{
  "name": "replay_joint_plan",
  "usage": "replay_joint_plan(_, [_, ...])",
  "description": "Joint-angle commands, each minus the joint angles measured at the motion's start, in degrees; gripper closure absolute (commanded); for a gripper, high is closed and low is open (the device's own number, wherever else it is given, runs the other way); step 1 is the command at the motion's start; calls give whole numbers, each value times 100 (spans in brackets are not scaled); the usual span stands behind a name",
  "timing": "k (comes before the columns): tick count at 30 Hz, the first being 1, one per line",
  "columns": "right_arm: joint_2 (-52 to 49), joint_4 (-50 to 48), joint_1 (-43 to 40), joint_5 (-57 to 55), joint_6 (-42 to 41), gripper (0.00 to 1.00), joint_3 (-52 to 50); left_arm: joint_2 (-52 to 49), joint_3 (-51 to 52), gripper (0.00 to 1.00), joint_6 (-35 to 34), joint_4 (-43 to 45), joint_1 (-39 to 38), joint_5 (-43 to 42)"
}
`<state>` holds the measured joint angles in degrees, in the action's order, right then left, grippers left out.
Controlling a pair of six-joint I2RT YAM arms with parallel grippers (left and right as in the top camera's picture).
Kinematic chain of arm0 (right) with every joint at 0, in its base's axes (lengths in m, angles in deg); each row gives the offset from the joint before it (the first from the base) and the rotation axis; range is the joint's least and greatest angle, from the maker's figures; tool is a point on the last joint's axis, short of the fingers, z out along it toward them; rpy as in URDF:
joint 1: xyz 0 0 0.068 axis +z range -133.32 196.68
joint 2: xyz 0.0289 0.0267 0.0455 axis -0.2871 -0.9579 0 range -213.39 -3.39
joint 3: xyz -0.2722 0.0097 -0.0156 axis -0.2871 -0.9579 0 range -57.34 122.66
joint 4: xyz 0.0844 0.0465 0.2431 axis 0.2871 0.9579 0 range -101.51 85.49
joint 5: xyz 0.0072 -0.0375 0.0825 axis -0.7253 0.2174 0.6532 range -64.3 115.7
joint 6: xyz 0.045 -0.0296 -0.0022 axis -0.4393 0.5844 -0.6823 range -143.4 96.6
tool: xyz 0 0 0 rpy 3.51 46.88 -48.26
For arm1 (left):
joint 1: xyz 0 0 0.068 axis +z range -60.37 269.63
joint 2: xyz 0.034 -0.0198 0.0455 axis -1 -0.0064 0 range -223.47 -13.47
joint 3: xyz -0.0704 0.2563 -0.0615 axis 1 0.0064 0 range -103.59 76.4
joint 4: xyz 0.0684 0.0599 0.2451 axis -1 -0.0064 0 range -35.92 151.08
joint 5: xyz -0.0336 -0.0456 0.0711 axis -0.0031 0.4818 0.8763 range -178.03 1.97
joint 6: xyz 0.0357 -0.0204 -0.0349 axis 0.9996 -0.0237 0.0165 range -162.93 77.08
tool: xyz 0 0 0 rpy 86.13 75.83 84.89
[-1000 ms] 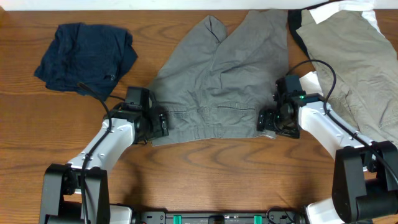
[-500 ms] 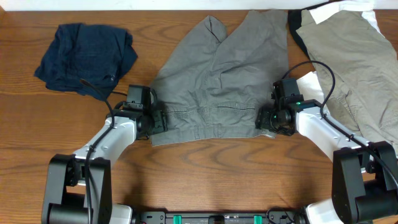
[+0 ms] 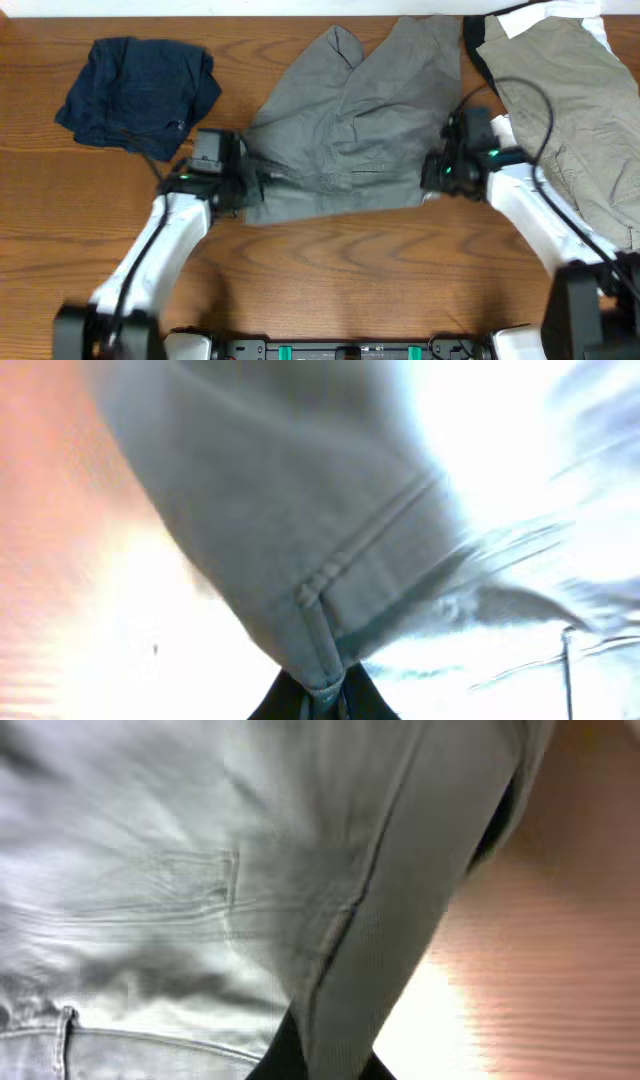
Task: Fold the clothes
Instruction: 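Lift the shorts with both grippers and flip them away, spreading flat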
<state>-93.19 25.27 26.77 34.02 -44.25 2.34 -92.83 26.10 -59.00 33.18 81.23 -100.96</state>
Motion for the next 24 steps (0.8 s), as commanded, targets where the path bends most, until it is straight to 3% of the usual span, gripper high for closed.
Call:
replay_joint_plan(1, [570,348,-199,-63,533,99,905,946,-752,94,35,-9,-4,9])
replay_joint_plan(10, [1126,1427,-356,-428,855,99,2385,2339,-1419,94,35,35,-4,205])
replay_joint_plan(24, [2297,3418,-387,-1287,1067,99,5134,3298,-3082,94,-35,-9,-4,197])
